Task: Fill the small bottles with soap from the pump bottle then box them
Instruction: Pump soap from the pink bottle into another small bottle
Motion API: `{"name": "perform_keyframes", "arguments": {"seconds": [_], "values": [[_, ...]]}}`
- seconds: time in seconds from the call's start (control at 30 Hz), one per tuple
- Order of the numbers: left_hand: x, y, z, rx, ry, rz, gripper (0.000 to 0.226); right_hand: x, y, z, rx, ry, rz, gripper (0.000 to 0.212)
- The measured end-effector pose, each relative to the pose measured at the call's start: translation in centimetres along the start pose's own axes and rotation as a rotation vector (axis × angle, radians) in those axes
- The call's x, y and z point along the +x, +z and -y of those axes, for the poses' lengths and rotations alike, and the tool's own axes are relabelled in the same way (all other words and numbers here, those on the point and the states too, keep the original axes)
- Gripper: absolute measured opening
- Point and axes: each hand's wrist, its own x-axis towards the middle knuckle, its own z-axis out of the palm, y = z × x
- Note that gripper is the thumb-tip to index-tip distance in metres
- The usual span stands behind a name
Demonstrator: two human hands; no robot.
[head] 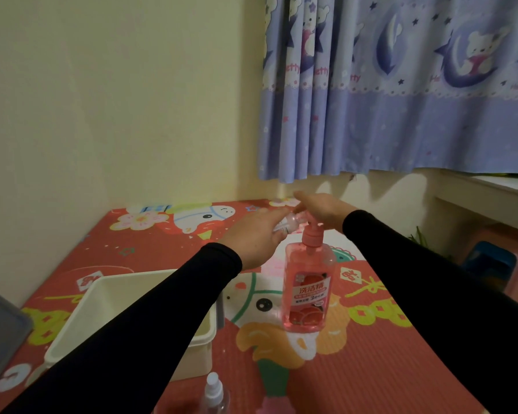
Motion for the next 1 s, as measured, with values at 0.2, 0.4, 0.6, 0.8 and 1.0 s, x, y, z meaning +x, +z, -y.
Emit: {"name": "perform_keyframes", "arguments": {"seconds": [0.2, 0.4, 0.6, 0.8, 1.0], "values": [[-0.1, 0.4, 0.3, -0.007, 0.012, 0.004, 0.049, 0.7, 0.8, -0.6, 0.104, 0.005, 0.024, 0.048], [-0.2, 0.6, 0.4, -0.014, 0.020, 0.026, 0.052, 0.0, 1.1, -0.7, 0.064, 0.017, 0.004, 0.038], [0.2, -0.1, 0.1, -0.006, 0.009, -0.007, 0.046, -0.4, -0.1, 0.3, 0.011, -0.006, 0.027, 0.061], [-0.4, 0.3, 0.1, -0.014, 0.031, 0.020, 0.050, -0.3, 1.2, -0.6, 0.194, -0.003, 0.058, 0.034], [-0.4, 0.0, -0.2, 0.000, 0.033, 0.031, 0.048, -0.5, 0.8, -0.4, 0.064, 0.014, 0.002, 0.049]]}}
